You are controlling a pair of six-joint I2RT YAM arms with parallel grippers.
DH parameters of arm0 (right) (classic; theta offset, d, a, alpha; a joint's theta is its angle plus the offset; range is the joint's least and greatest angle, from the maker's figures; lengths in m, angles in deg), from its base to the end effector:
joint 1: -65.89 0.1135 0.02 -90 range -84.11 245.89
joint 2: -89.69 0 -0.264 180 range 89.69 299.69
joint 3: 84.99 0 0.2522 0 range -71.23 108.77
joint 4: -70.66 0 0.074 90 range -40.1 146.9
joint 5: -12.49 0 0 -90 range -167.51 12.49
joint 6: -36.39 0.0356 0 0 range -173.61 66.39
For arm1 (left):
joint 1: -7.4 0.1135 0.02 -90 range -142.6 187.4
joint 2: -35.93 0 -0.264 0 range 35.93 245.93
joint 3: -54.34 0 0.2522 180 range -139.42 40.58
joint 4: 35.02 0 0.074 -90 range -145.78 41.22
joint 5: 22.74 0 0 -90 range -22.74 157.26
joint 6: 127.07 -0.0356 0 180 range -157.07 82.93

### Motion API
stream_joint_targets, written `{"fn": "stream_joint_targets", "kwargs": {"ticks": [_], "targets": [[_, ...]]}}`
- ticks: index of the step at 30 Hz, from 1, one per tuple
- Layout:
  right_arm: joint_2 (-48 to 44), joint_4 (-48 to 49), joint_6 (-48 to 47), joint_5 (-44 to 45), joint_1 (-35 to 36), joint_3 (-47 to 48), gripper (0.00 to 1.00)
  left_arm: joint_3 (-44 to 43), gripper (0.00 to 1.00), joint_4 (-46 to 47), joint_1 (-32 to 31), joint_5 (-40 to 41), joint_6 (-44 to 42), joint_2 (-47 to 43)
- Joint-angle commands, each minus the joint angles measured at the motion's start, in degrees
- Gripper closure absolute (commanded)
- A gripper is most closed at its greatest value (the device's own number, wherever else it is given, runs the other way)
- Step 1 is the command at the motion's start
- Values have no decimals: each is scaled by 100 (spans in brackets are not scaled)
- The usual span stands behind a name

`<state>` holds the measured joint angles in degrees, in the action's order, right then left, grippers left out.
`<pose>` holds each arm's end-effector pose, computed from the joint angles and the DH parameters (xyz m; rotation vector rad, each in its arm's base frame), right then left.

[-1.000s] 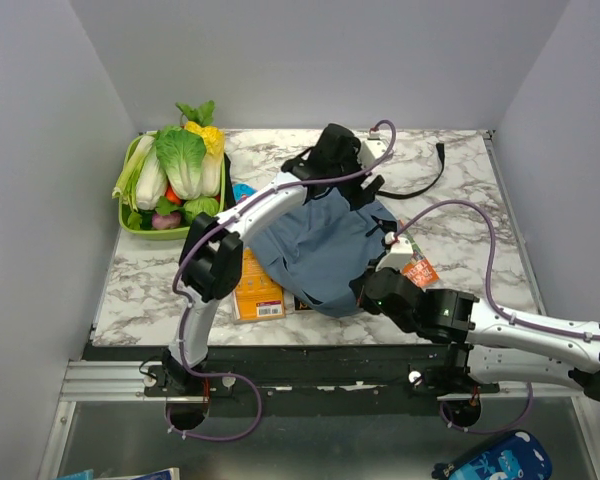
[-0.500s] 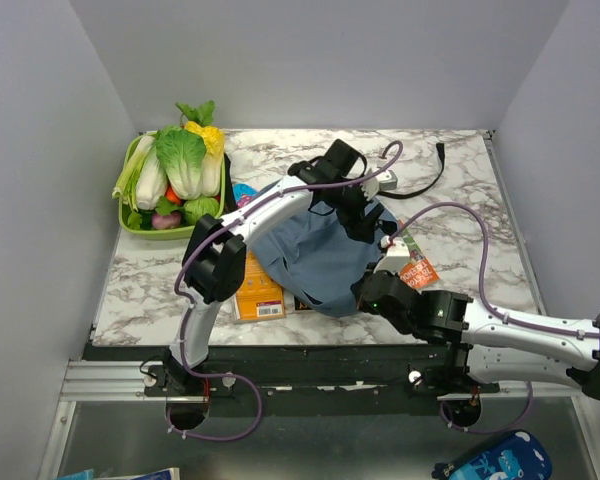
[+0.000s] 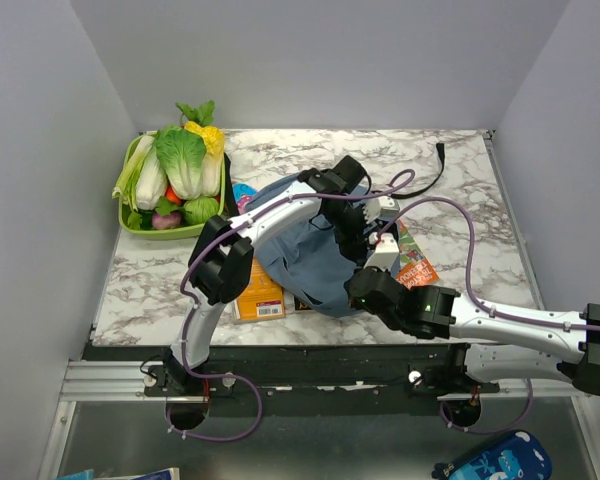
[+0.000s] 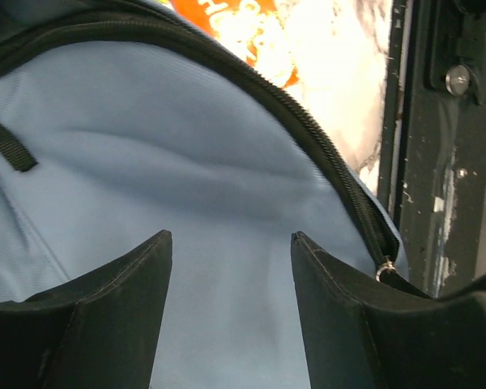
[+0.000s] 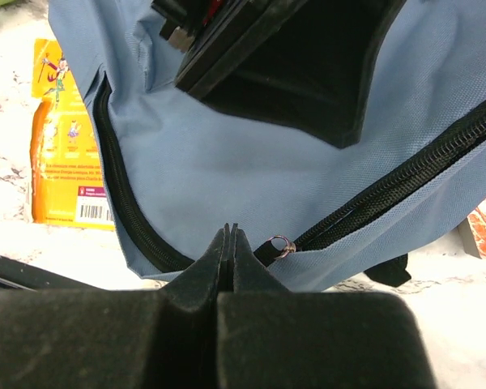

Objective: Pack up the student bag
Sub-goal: Unzip the student bag at the center of the board.

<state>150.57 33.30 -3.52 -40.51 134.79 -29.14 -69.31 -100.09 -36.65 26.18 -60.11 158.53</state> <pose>0.0986 0.1961 0.2530 -0.0383 2.1737 0.4522 0.3133 -0.3356 0.2499 1.6424 2.0659 -1.0792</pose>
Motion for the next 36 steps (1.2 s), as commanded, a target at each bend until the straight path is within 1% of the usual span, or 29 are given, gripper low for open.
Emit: {"fn": "stream_joint_targets", "kwargs": {"ticks": [1,9,15,18,20,23,24,26,27,29,30,36], "targets": [[38,83,-60,89,27,177,99,-208,31,-555,-33,-698,-428,-26],[213,180,-157,-8,27,248,99,-235,30,-643,-156,-963,-578,79],[301,259,-201,-78,27,256,99,-314,23,-872,-279,-1235,-999,193],[310,268,-218,-87,18,256,99,-393,23,-776,-297,-1149,-886,290],[301,285,-227,-87,18,256,99,-454,25,-662,-332,-1060,-710,360],[310,320,-227,-113,27,239,99,-429,35,-521,-402,-902,-622,413],[319,329,-227,-113,27,239,99,-420,42,-486,-437,-850,-605,422],[337,338,-227,-131,27,239,99,-428,54,-407,-516,-700,-587,448],[337,338,-236,-131,18,239,99,-437,73,-389,-534,-647,-595,457],[345,338,-236,-131,18,239,99,-507,88,-328,-569,-455,-534,510],[337,338,-245,-140,27,239,99,-525,100,-301,-587,-401,-464,519],[266,320,-254,-157,27,230,99,-578,100,6,-570,-190,-253,431]]}}
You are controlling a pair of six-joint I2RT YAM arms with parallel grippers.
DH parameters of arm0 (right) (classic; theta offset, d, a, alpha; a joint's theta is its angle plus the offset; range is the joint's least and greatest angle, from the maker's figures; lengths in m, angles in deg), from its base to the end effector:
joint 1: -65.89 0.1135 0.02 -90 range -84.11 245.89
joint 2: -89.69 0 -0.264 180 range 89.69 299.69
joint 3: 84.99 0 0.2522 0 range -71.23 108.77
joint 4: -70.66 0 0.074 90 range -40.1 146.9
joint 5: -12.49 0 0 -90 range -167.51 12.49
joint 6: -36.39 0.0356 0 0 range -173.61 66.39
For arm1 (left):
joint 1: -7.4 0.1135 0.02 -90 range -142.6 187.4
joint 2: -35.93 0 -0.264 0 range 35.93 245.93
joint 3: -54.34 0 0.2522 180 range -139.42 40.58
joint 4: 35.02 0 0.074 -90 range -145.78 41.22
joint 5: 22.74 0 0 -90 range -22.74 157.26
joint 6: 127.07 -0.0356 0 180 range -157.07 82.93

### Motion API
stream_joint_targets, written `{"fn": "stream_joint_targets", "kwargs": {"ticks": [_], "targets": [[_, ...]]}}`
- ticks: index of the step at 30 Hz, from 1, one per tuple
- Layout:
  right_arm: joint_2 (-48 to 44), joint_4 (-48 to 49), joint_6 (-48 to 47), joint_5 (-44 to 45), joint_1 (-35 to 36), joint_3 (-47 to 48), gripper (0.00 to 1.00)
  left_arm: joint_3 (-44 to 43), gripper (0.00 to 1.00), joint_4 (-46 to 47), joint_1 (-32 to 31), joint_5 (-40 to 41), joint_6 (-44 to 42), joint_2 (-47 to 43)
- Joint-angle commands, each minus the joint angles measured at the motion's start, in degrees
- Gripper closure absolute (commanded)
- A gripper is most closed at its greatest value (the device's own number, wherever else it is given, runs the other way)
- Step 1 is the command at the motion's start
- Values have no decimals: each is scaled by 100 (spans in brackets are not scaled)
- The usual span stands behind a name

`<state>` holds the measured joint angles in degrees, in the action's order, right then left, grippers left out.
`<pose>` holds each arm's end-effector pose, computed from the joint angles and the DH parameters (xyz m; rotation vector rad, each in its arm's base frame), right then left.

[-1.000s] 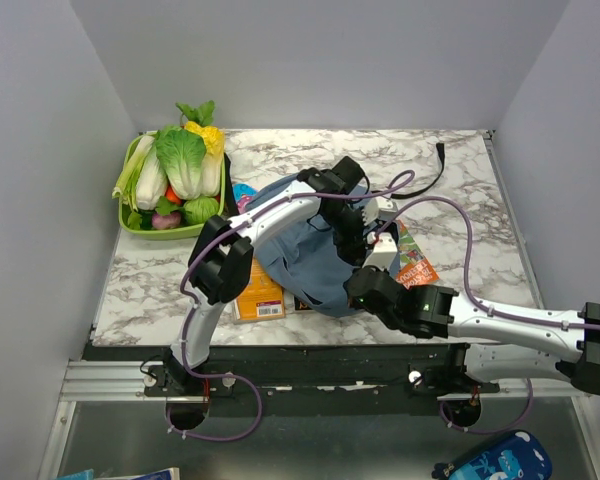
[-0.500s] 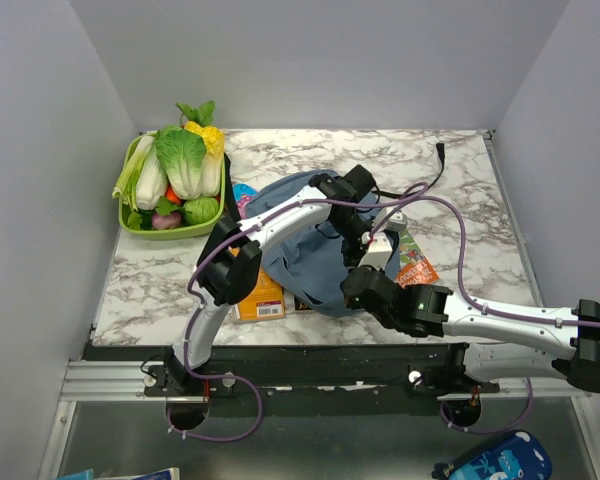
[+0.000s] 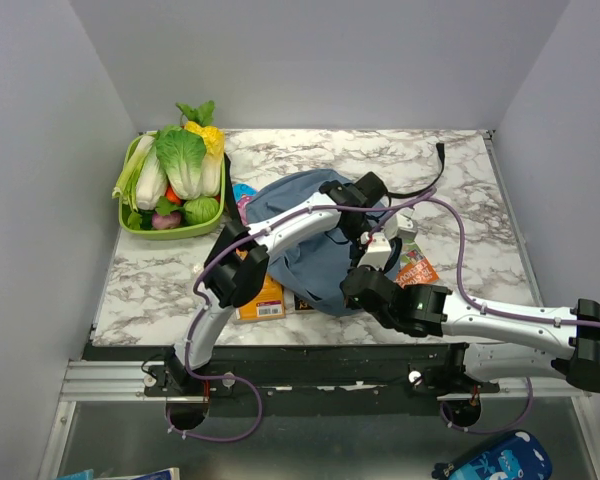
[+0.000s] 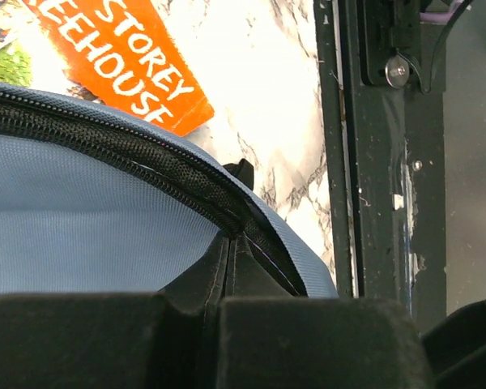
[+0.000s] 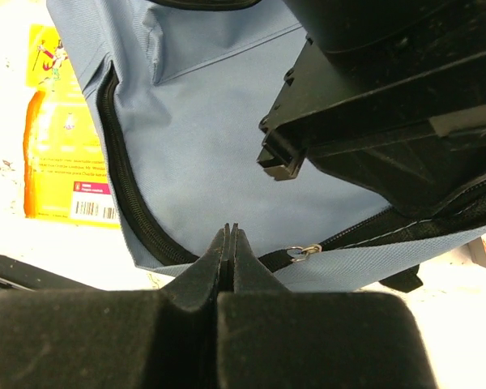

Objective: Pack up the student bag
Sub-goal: Unzip the student bag at the center of the board.

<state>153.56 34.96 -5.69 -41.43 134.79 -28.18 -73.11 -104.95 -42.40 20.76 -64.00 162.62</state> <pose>0.1022 0.2065 0.2497 -0.0909 2.1825 0.4366 0.2804 -0.3718 0.2365 1.8386 1.9799 -1.2324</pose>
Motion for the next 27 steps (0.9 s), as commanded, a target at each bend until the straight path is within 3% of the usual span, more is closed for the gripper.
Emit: {"fn": "stream_joint_targets", "kwargs": {"ticks": [1,8,17,22,27], "targets": [[-16,172,-72,-126,27,142,99,-189,100,588,49,378,362,-21],[169,374,-301,-364,88,266,99,-425,100,2063,672,195,1926,-215],[616,663,-476,-680,202,502,99,-936,100,2749,858,89,2693,-4],[775,1524,-1073,-1216,229,503,99,-1155,100,3208,893,-219,3510,75],[1170,2386,-1714,-1849,229,836,99,-1428,100,3234,919,-342,3748,101]]}}
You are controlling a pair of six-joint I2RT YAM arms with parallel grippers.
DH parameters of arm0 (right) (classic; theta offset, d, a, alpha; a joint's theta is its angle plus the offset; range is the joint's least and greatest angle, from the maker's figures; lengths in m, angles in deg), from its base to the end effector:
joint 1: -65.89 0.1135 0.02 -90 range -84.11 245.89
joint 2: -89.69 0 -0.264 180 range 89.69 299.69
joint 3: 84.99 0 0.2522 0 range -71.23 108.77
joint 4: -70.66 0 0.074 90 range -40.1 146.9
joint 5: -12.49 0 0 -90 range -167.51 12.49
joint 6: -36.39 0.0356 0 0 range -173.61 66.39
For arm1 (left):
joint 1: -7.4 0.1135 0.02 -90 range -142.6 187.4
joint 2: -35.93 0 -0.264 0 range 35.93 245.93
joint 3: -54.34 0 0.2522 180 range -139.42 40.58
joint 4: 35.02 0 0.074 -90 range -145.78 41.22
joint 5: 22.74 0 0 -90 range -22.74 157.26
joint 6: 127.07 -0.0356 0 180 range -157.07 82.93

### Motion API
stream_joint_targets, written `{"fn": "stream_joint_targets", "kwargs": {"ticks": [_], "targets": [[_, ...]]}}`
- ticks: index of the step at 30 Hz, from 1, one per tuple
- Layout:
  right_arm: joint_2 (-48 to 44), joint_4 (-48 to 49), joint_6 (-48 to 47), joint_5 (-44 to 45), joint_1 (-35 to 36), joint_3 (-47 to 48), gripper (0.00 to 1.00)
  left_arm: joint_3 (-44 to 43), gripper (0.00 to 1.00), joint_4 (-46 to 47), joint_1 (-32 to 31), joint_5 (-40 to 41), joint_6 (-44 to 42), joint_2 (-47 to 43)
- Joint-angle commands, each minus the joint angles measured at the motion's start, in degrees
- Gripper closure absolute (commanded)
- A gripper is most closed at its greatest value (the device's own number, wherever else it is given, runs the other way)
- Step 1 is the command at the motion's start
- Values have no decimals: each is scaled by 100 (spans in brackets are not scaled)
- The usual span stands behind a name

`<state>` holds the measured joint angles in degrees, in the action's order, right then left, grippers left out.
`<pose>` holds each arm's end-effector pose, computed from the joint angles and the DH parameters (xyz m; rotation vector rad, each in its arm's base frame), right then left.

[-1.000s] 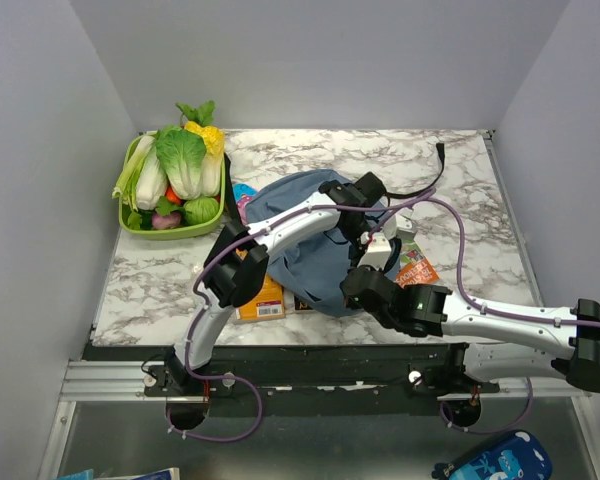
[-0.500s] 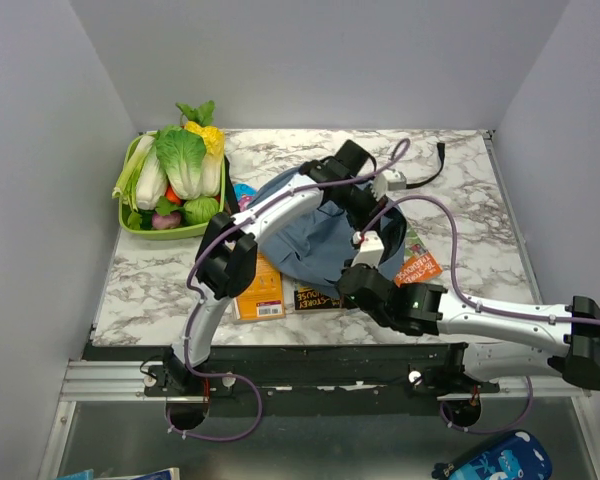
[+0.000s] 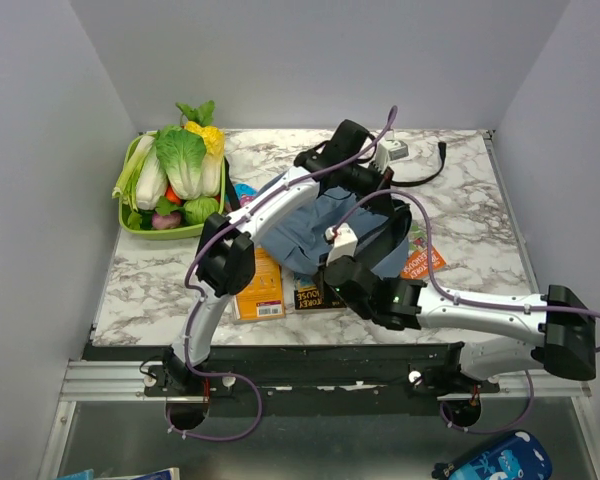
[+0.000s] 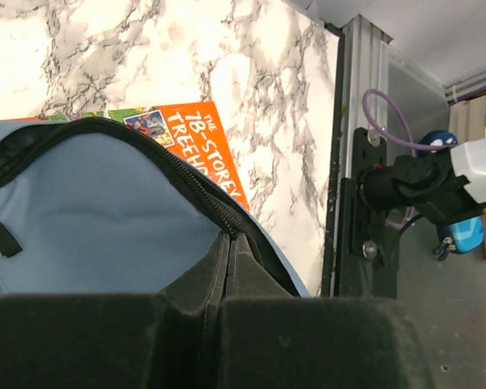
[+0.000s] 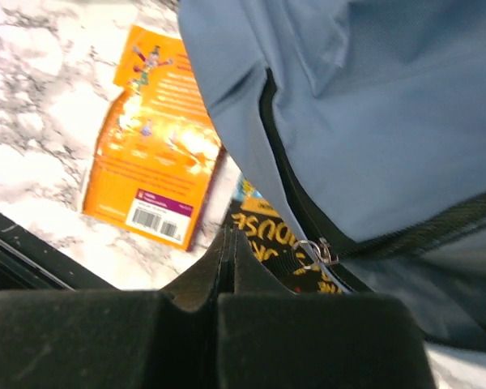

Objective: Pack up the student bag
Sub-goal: Unzip the student bag at the center of the board.

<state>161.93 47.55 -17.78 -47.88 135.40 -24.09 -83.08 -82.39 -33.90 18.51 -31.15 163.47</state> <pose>0.1121 0.2498 0.2560 -0.3303 2.1067 0.5458 0.3630 -0.3545 0.3068 1.1670 1.9980 -1.3836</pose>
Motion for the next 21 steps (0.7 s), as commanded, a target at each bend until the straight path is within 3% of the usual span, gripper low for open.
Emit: {"fn": "stream_joint_targets", "kwargs": {"ticks": [1,9,13,16,21], "targets": [[560,1189,-568,-1266,168,654,99,-440,100,961,78,-161,472,-2],[1372,1102,-807,-1504,159,1378,97,-62,100,584,279,-143,-45,-291],[643,1031,-736,-942,141,895,52,69,100,171,543,-135,-554,-449],[-139,707,-639,-485,89,570,34,403,100,-119,640,-3,-1073,-730],[-1395,-451,332,849,-43,7,21,1069,100,-436,684,252,-1839,-1292]]}}
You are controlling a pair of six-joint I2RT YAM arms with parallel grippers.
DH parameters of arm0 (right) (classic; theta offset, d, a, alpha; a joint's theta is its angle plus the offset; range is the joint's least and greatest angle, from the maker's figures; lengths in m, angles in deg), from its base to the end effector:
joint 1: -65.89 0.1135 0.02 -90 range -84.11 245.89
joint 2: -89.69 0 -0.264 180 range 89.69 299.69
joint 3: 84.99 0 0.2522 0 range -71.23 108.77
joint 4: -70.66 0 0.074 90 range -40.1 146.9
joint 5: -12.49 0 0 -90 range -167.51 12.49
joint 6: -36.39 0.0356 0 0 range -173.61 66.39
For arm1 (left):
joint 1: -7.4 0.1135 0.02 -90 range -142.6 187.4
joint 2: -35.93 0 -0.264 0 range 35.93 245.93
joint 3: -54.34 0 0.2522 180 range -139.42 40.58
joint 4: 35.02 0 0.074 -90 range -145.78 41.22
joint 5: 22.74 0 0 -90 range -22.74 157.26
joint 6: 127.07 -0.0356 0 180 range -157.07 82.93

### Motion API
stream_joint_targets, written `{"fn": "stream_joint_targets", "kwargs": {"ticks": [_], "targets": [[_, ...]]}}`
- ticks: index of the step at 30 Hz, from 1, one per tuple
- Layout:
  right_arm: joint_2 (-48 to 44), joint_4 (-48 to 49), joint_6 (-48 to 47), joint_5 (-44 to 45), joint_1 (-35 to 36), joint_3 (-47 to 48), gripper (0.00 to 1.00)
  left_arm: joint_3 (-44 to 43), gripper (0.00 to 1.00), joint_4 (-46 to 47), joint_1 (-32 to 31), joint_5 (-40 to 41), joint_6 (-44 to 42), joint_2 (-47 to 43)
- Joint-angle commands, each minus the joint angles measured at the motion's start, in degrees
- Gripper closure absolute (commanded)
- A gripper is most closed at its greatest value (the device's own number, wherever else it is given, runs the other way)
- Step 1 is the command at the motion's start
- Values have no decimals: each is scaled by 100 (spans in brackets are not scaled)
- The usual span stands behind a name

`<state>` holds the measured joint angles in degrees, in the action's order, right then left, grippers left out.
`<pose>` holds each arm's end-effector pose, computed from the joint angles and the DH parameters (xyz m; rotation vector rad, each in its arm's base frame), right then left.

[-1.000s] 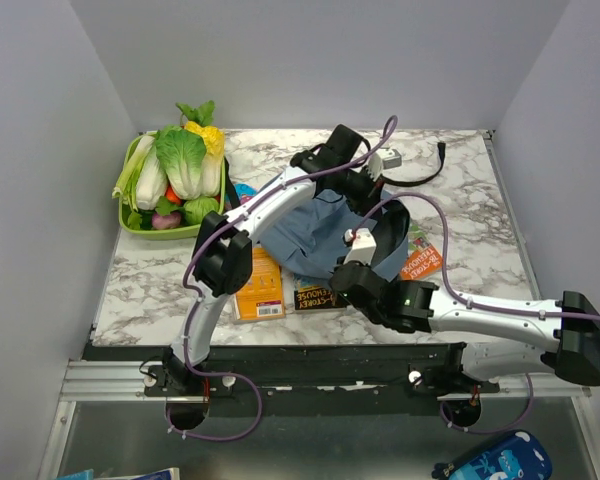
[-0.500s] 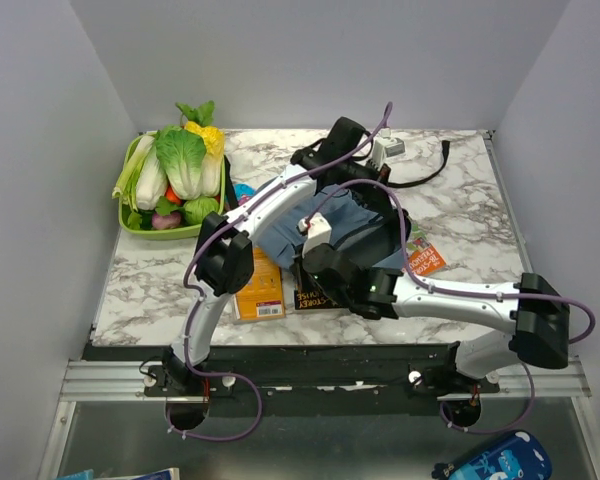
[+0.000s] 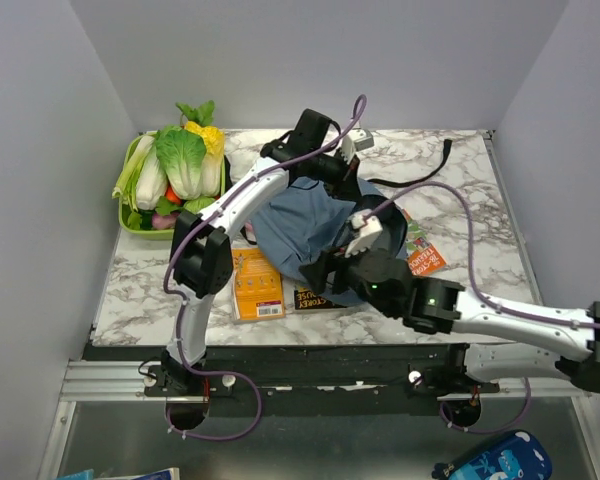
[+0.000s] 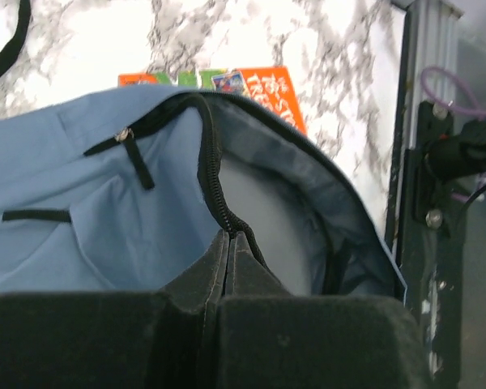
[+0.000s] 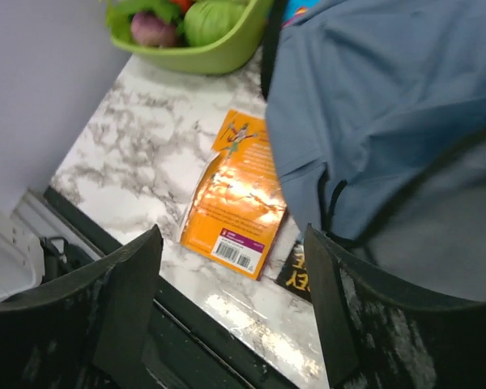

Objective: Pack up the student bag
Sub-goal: Unzip the student bag at the center of the board.

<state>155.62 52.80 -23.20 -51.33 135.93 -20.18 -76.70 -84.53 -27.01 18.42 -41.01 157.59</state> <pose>0.1051 0.2434 0.3152 -0.3501 1.9087 0.7651 0.3824 -0.2944 0.3165 1.1734 1.9455 -1.2454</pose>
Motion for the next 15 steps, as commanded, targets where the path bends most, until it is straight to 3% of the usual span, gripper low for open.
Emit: {"fn": "stream_joint_targets", "kwargs": {"ticks": [1,5,9,15], "targets": [[-1097,-1388,1287,1423,-148,-489,19,564,100,-213,13,304,-906,-793],[-1626,-4136,3686,2058,-570,-622,15,1249,100,-458,75,471,-1406,-1197],[-1838,-4888,5067,1760,-720,-947,0,2030,100,-600,145,638,-1706,-1592],[-1558,-5741,6378,1119,-1009,-1273,0,2682,100,-459,391,770,-1706,-2093]]}}
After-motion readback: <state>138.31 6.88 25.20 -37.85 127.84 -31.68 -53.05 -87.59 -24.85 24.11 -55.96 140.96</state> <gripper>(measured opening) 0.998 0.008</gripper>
